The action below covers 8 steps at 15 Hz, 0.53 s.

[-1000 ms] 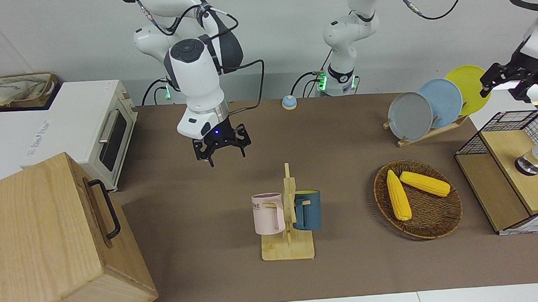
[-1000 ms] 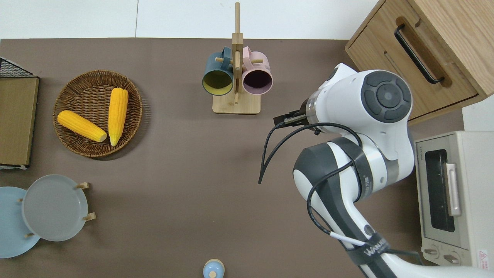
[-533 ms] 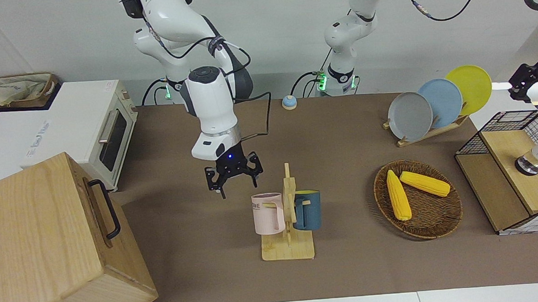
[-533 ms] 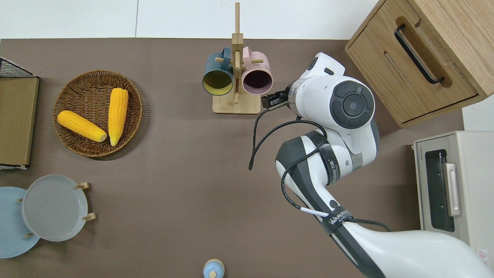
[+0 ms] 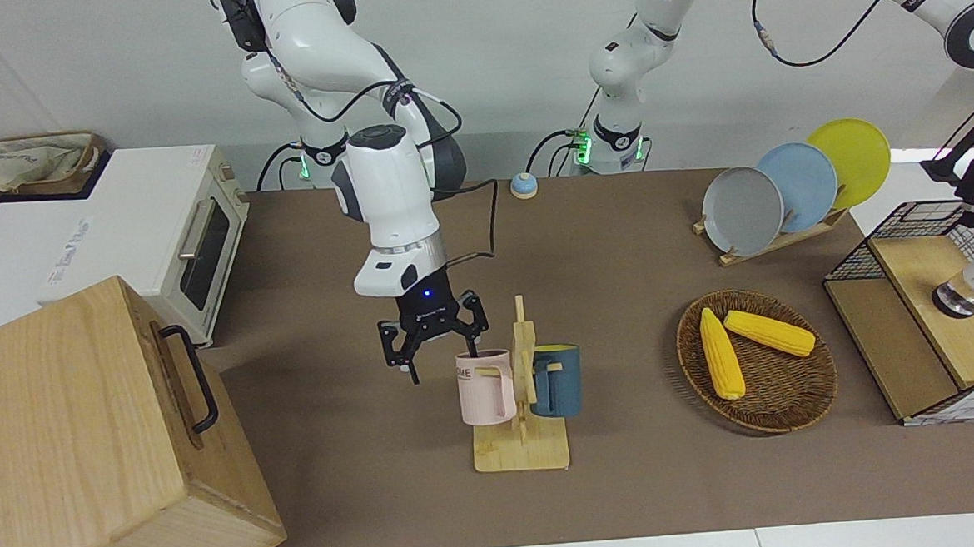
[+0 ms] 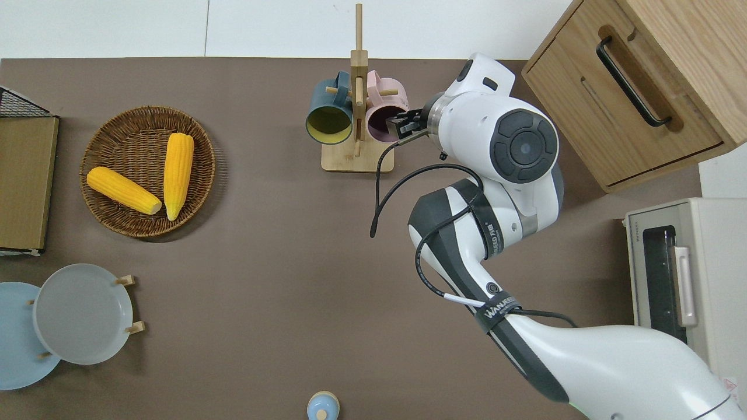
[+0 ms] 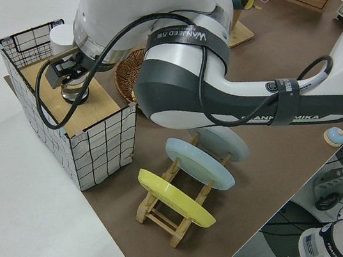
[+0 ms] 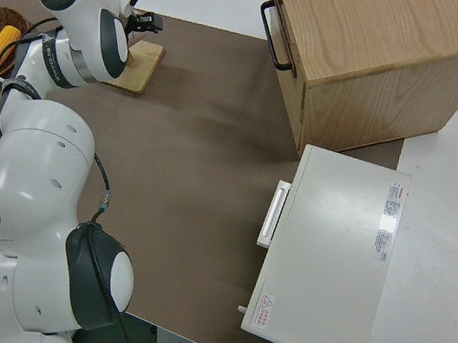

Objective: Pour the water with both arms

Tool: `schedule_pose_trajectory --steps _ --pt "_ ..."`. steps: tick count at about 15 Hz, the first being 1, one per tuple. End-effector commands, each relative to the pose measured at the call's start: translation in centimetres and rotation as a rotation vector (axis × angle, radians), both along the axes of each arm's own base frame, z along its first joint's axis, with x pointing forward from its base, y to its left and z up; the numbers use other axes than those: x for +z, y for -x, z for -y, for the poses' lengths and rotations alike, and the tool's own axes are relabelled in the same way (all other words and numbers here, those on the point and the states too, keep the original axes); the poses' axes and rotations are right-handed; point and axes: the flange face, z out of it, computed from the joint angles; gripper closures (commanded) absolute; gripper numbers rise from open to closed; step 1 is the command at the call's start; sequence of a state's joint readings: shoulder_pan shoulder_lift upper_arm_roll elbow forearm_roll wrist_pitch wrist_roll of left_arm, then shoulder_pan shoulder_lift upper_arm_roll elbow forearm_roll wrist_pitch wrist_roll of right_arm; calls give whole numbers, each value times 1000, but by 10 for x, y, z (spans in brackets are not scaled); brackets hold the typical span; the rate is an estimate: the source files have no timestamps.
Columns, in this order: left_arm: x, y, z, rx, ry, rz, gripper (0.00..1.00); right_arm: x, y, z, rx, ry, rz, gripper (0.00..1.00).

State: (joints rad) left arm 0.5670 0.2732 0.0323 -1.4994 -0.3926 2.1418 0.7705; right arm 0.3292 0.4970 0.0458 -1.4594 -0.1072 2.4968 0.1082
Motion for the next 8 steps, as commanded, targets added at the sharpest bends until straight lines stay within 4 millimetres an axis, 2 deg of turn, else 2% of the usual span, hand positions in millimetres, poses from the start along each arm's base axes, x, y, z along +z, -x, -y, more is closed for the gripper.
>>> schedule_pose_trajectory --steps 1,2,3,5,8 --pt "-12 -16 6 9 8 69 0 -4 -4 -15 48 22 37 123" --pt "-16 -22 12 -6 0 79 0 -5 -2 -23 70 34 41 194" --pt "-24 -26 10 -35 -20 82 0 -6 -2 -23 83 50 45 344" --pt "-32 -29 6 -59 -22 109 0 -5 -2 -23 87 52 47 541" --pt "-48 -33 -4 -59 -18 166 0 -3 -5 -23 118 70 60 914"
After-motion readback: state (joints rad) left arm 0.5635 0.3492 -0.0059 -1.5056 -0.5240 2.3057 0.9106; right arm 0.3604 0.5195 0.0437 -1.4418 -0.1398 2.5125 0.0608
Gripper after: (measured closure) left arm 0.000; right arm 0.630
